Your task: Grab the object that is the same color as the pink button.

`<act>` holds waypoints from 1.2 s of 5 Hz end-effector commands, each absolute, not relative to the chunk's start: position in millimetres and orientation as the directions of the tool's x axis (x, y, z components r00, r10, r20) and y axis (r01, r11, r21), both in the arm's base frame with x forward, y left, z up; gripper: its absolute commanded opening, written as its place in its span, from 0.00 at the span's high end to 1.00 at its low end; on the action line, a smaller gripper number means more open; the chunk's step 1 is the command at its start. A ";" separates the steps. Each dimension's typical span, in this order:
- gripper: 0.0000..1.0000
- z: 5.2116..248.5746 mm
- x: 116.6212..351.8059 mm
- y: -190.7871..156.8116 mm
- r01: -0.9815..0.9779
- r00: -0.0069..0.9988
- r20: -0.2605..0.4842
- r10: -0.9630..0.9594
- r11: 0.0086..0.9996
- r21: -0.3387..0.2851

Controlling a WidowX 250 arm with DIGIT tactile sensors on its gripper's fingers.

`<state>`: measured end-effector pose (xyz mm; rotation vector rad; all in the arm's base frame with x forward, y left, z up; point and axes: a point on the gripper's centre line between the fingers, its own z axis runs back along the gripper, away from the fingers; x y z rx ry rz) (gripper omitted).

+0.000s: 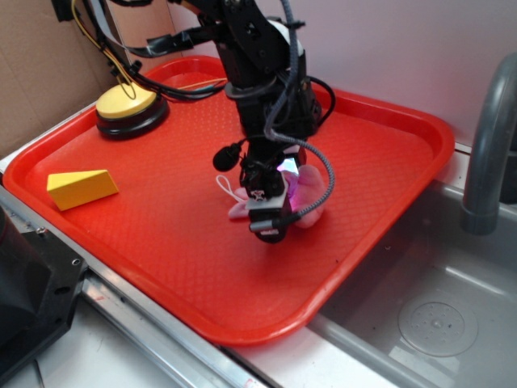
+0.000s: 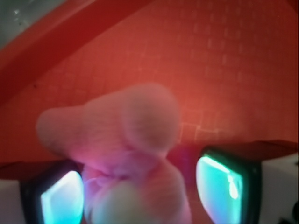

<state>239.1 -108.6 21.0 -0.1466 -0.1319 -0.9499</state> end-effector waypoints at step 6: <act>1.00 146.3 218.6 -17.1 0.177 0.975 0.134 -0.178 0.984 0.016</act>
